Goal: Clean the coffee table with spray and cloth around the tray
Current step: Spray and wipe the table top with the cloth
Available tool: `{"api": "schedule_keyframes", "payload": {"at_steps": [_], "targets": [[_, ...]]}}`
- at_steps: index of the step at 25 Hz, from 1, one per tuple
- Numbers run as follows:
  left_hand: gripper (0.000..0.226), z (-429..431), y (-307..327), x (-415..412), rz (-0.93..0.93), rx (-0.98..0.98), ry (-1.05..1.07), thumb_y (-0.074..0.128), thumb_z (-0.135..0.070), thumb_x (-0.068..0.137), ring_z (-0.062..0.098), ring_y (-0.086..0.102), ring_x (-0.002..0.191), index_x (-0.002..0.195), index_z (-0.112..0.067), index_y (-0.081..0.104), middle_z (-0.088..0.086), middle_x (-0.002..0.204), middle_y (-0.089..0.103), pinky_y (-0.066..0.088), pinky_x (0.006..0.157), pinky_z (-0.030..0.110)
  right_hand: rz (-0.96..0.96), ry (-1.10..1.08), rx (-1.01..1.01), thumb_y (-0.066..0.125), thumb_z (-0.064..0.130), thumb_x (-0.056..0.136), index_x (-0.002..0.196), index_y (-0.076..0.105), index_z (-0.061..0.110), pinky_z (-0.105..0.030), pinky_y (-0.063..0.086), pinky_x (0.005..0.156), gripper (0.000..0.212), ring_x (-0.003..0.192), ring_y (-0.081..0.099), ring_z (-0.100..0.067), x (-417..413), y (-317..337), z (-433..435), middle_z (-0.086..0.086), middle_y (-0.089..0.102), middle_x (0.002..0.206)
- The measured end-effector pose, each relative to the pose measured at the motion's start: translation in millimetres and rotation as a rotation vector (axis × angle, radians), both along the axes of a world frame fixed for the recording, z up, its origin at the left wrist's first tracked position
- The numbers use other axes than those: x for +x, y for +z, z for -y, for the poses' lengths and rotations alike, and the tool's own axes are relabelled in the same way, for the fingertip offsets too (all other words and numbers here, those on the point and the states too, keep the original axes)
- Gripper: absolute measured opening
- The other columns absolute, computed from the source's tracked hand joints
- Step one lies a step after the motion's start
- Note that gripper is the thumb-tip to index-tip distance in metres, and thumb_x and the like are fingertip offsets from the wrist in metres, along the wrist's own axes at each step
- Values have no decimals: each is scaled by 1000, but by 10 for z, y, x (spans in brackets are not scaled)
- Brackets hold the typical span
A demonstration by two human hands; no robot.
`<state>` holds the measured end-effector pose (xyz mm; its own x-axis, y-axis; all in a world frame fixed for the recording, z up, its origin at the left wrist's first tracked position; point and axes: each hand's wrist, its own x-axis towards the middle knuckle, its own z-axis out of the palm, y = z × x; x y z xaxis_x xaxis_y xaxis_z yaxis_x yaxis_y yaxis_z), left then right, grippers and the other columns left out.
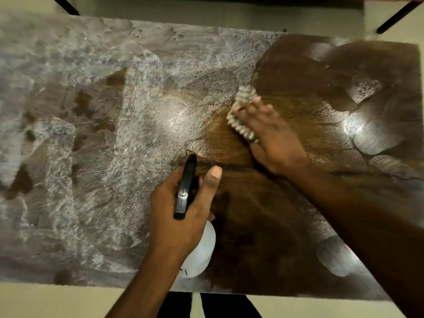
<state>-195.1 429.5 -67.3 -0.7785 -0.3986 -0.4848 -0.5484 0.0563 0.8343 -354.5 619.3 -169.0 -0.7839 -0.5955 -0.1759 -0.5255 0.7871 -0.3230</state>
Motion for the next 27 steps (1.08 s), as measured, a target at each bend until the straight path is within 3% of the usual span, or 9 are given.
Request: {"api": "schedule_keyframes", "payload": {"at_steps": [2,4,8,11,14,17,19,25,27], "targets": [[49,26,-10,-81,3,-33,-2,77,-50,92,22,70,45,71,-7,67,12,55,64,61,49,39,-27,-402,-65,52,19,100,168,30,24,-50,14,135,72,166,12,-28,-276,44,48,-5,22,177],[52,70,-53,-167,0,-43,-4,78,-49,94,17,70,43,66,-8,61,2,48,58,64,53,47,-8,-496,-75,49,23,101,167,30,24,-52,15,134,69,165,13,-30,-265,51,351,-7,22,177],[40,107,-77,-346,-57,27,-26,79,-47,90,23,76,53,84,-9,71,10,67,73,62,53,33,138,242,-113,51,35,103,162,42,21,-52,16,134,61,163,19,-29,298,63,809,-8,32,174],[30,168,-85,-509,-65,51,-45,78,-44,93,25,78,57,93,-13,77,12,76,78,60,52,25,-17,596,-106,47,36,95,157,50,14,-48,25,131,66,157,36,-33,-8,21,606,-14,47,165],[43,230,-124,-614,-55,35,-53,78,-44,95,26,73,52,79,-5,70,19,64,68,61,50,27,8,156,66,48,28,94,167,28,31,-51,18,133,76,164,21,-33,-616,22,225,-5,24,177],[52,318,-111,-716,-60,36,-58,76,-44,96,22,69,45,68,-3,61,10,50,57,60,49,30,-48,-491,-50,48,21,97,166,33,25,-52,18,134,71,164,20,-33,-1039,65,73,-9,27,176],[49,353,-79,-803,-86,83,-60,77,-43,94,31,69,49,73,0,64,21,59,61,57,48,25,-33,-647,-46,45,24,99,167,31,23,-51,14,135,69,165,16,-33,-999,53,361,-9,24,176],[38,439,-99,-1079,-133,61,-162,77,-44,96,26,69,50,91,-6,74,10,65,69,62,48,41,94,487,36,54,42,106,168,28,30,-45,10,135,68,166,4,-18,-533,-15,947,4,16,179],[46,483,-106,-1152,-137,41,-162,75,-44,97,29,66,45,82,-1,70,12,59,65,59,45,41,-1,398,85,46,40,103,168,27,31,-48,14,134,68,166,11,-24,-870,1,726,1,18,179]]}}
